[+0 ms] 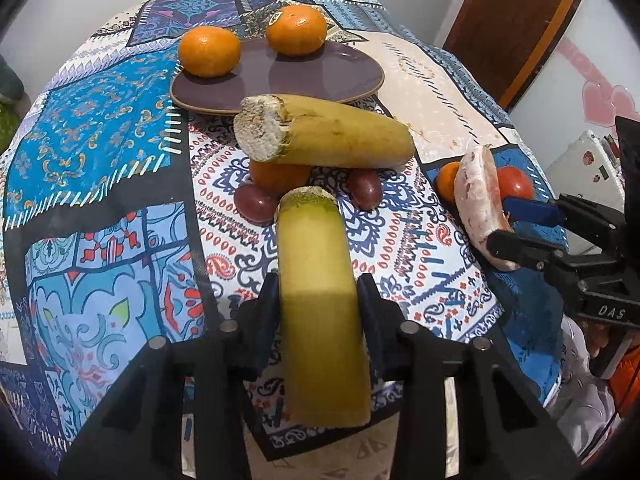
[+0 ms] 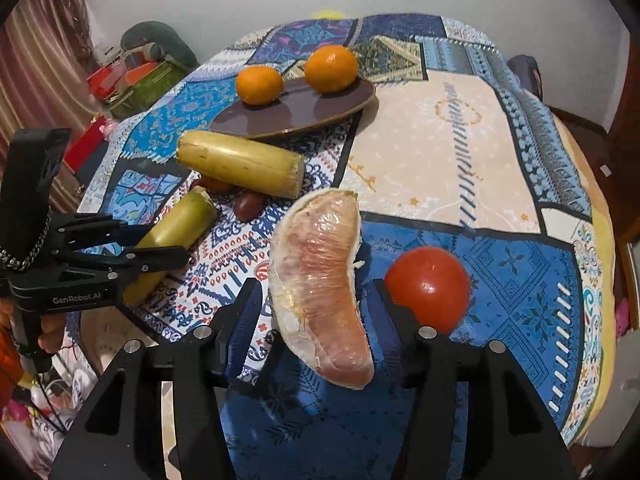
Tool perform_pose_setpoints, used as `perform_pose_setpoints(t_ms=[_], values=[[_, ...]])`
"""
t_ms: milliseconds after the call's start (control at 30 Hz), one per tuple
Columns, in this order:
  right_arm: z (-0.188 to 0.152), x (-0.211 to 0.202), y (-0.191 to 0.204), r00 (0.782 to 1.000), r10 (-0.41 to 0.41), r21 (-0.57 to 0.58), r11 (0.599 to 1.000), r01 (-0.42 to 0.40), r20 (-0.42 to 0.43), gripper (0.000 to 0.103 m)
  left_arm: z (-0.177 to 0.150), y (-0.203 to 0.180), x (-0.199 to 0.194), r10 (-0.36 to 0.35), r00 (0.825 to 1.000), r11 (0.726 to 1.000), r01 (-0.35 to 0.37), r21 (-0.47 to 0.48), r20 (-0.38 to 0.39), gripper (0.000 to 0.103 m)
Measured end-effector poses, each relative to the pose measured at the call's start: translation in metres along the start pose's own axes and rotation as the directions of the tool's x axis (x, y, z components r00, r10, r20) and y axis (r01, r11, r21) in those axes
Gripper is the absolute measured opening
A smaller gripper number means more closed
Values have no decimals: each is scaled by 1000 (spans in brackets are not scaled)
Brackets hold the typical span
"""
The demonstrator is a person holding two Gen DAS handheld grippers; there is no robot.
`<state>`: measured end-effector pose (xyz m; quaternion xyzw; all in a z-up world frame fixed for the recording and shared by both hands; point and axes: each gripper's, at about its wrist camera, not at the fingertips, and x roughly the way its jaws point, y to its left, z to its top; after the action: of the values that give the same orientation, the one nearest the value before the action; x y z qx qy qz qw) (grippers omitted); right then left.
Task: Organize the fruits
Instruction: 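Lift and carry the pomelo segment and banana piece over the brown plate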
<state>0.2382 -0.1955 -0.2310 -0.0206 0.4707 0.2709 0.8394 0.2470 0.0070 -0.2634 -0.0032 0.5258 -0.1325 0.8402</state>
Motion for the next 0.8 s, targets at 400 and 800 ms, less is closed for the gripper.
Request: perform_pose_setpoints(t_ms=[400, 800], values=[[6, 16, 8, 1000, -1, -19, 1000, 1, -9, 46, 4, 1, 1, 27, 1000, 999, -27, -20, 15, 37], [7, -14, 12, 999, 18, -15, 1000, -18, 35, 43, 2, 4, -67, 80, 983, 996, -72, -48, 167, 37]])
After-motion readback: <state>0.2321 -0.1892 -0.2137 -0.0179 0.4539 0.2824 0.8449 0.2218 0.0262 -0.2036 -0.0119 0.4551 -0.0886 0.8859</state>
